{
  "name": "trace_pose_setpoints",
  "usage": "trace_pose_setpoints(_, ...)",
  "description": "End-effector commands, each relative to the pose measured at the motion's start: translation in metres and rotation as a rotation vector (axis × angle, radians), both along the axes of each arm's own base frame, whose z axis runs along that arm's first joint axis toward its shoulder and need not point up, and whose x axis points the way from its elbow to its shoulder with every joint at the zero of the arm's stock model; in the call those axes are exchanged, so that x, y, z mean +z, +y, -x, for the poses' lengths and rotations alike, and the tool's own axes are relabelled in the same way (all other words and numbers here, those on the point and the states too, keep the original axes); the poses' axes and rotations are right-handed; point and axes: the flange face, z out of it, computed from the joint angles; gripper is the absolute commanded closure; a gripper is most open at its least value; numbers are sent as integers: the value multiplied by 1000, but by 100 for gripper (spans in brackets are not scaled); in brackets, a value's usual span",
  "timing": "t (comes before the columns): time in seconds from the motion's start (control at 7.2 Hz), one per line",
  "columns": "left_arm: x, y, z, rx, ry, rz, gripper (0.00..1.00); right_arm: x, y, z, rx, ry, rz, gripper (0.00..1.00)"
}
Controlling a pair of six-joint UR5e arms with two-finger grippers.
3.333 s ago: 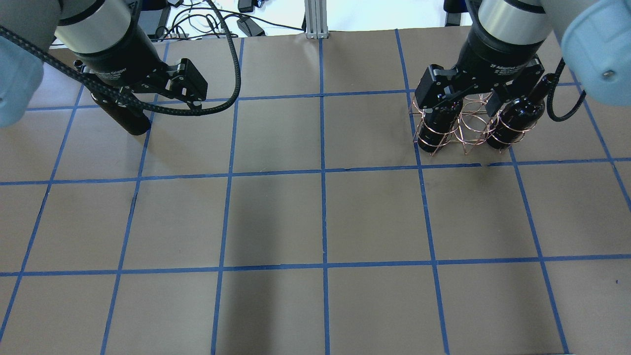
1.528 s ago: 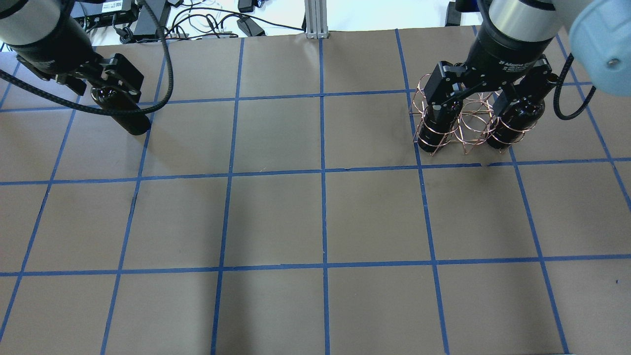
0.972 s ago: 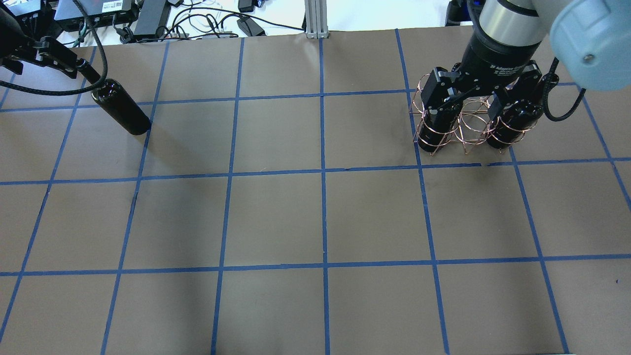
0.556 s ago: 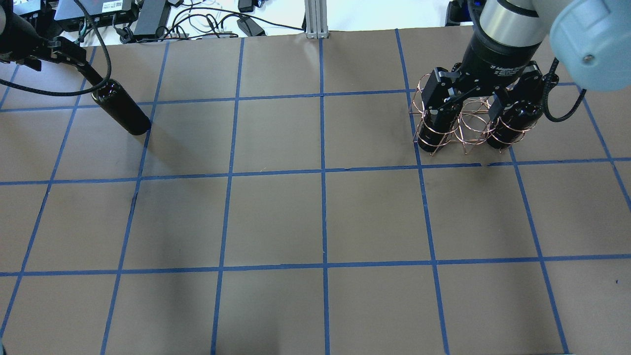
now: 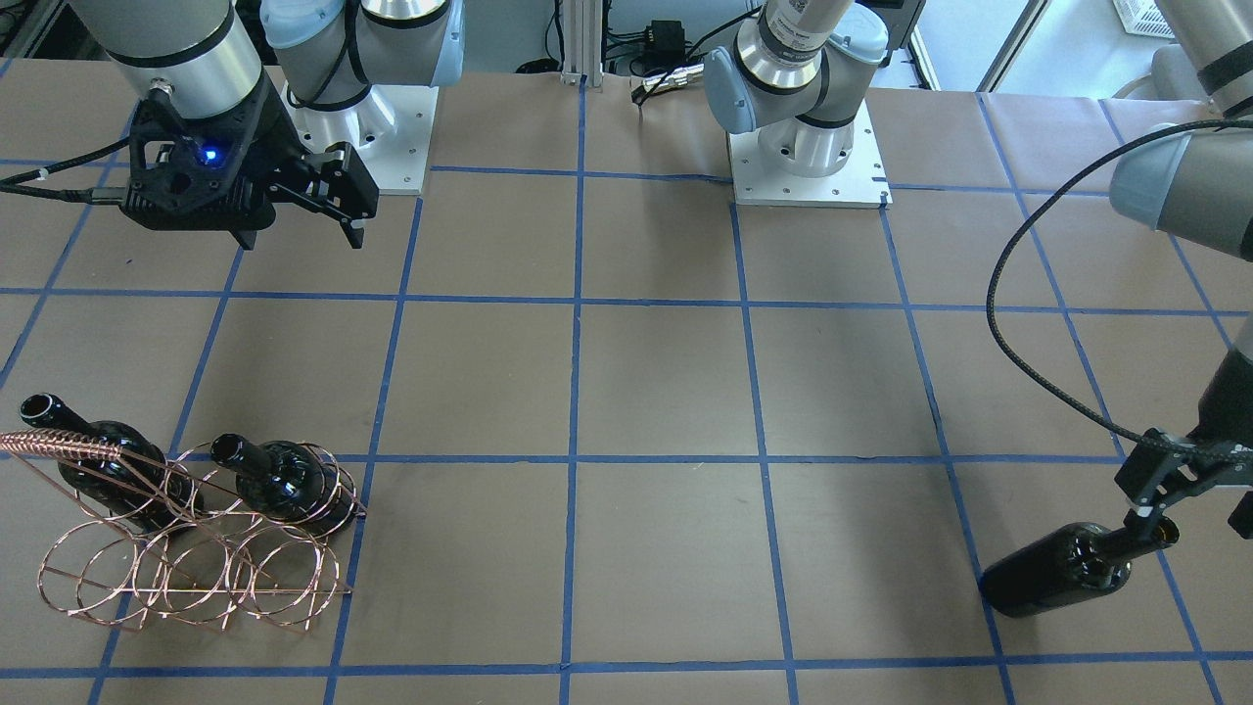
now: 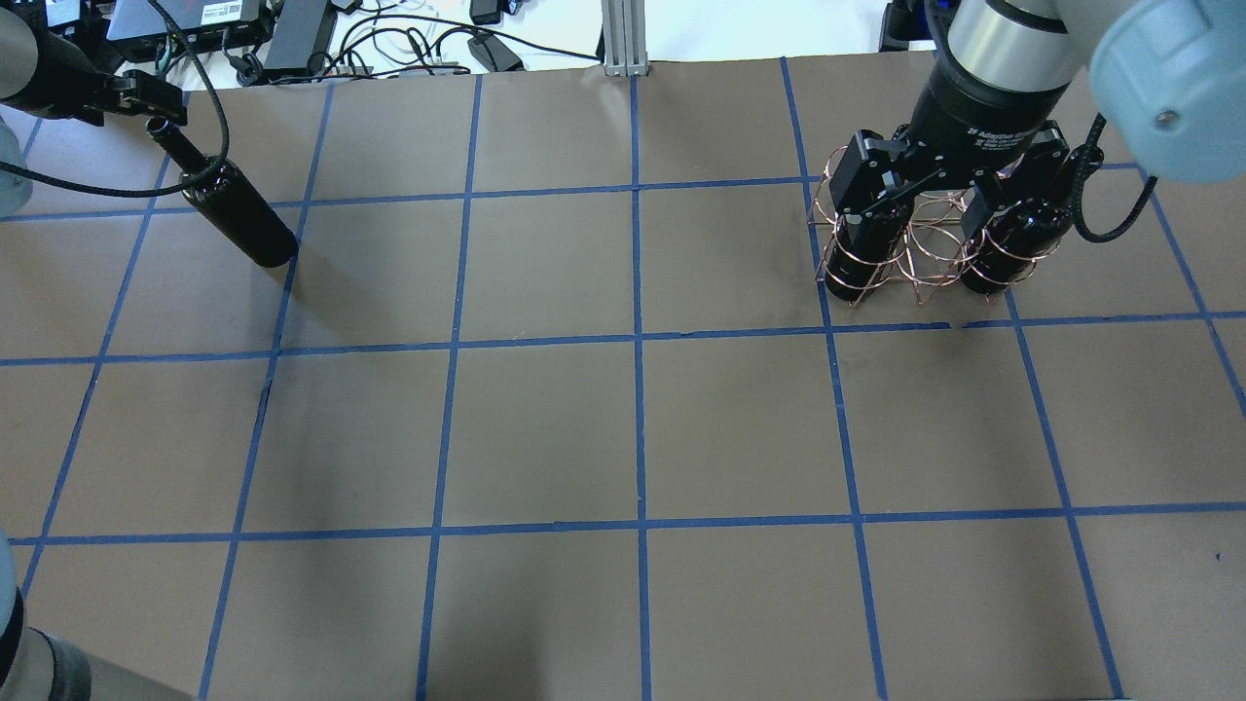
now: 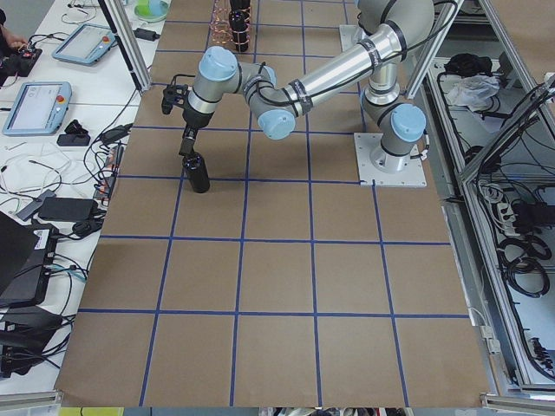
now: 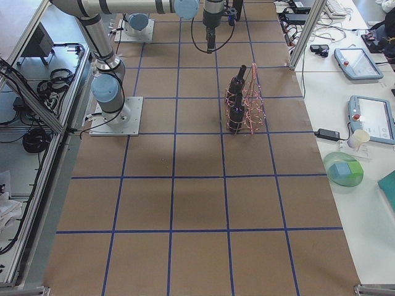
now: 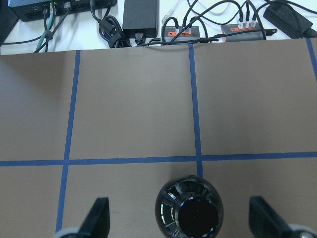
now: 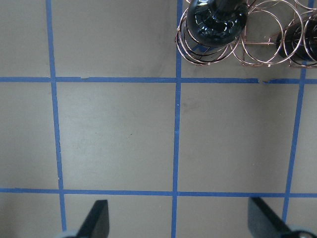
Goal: Place wine into wine basket
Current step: 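Close the left gripper around the black bottle's neck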
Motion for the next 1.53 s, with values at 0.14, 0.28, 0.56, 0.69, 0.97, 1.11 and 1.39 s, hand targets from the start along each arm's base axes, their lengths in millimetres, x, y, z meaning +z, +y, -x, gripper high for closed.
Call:
trace_pose_setpoints(0.14,-19,-4,5,-4,17,-25,9,7,1,-2,5,-10,28,0)
trace_pose_setpoints(0.28,-21,-4,6,-5,21,-30,9,12,7,-2,8,-9,32,0)
trace_pose_setpoints(0.56,-22,-3,6,-11,20,-41,41,13,6,-1,4,-6,42,0)
trace_pose_setpoints(0.69,-24,-3,6,-11,21,-44,43,13,5,0,0,0,44,0)
trace_pose_setpoints(0.97,-25,-3,6,-10,25,-46,44,13,5,1,12,9,44,0)
trace_pose_setpoints(1.11,-25,-3,6,-10,25,-46,56,12,5,1,14,11,41,0)
trace_pose_setpoints(1.39,-25,-3,6,-14,26,-46,79,13,6,1,14,12,41,0)
